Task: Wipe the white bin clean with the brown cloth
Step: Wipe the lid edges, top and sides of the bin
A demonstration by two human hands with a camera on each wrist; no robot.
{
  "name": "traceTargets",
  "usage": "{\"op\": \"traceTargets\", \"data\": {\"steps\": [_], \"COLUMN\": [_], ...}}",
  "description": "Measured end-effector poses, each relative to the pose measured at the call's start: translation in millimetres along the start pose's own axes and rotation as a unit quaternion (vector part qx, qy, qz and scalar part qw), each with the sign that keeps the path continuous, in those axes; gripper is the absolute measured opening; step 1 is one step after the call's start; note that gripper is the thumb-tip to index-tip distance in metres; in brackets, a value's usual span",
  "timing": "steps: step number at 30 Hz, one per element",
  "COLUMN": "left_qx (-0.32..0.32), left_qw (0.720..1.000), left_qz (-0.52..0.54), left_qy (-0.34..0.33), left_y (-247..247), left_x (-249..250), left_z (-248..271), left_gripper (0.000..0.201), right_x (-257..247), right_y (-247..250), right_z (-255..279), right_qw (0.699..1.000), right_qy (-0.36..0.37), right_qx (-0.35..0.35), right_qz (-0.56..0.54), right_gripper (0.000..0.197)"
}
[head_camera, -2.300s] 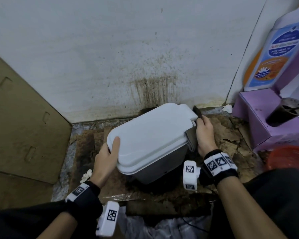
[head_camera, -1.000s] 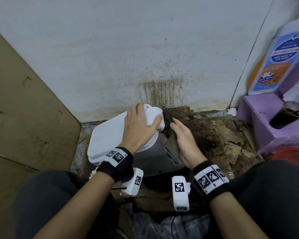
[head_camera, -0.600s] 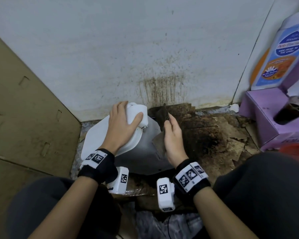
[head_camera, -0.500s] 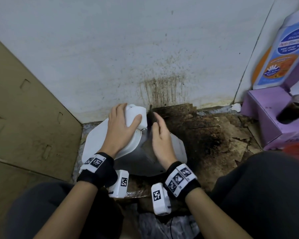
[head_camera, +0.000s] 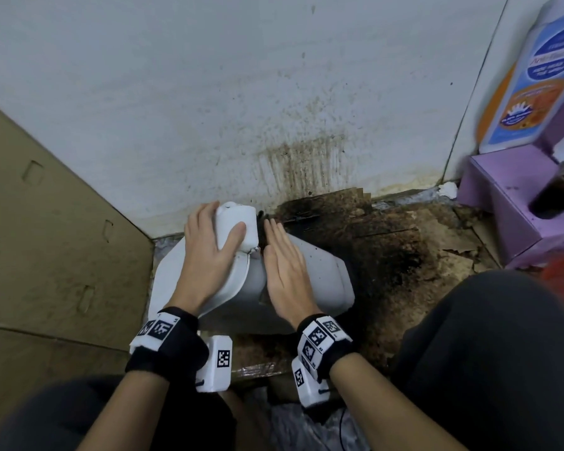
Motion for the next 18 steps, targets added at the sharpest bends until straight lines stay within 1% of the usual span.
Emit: {"op": "traceTargets", "data": {"steps": [2, 6, 8, 10, 13, 16, 18], "left_qx": [-0.002, -0.005, -0.005, -0.005, -0.007, -0.008, -0.007], "left_qw": [1.0, 1.0, 1.0, 1.0, 1.0, 1.0, 1.0], "left_qz": [0.001, 0.006, 0.005, 0.001, -0.001, -0.005, -0.006], "left_qy": [0.001, 0.008, 0.01, 0.008, 0.008, 0.004, 0.002], "left_y": [0, 3, 4, 5, 6, 5, 5], "left_x": [1, -3, -5, -7, -9, -8, -7], "left_z": [1, 2, 2, 2, 2, 1, 2], "left_gripper": [0.079, 0.077, 0.077, 0.078, 0.078, 0.078, 0.079], "right_x": [25, 100, 118, 116, 97, 56, 20], "right_y": [4, 18, 21, 20, 15, 7, -1], "right_z": [-2, 0, 1, 1, -1, -7, -12], "right_qw": [1.0, 0.989, 0.983, 0.98, 0.978, 0.987, 0.994], "right_qy": [-0.027, -0.149, -0.186, -0.198, -0.205, -0.154, -0.101], "right_qx": [0.006, 0.002, -0.002, 0.002, 0.012, 0.008, -0.008], "right_qz": [0.012, 0.014, 0.004, -0.008, -0.019, -0.035, -0.048], "right_gripper": [0.053, 0.051, 0.05, 0.049, 0.051, 0.062, 0.061]}}
Point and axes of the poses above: each hand's wrist, its own z-axis away from the middle knuckle, its own y-axis out of the back of the hand, x = y × z, the point moved 8 cm from there along -z, towards the middle knuckle, and after that the axes turned 4 degrees about -y, right-handed, at the moved point
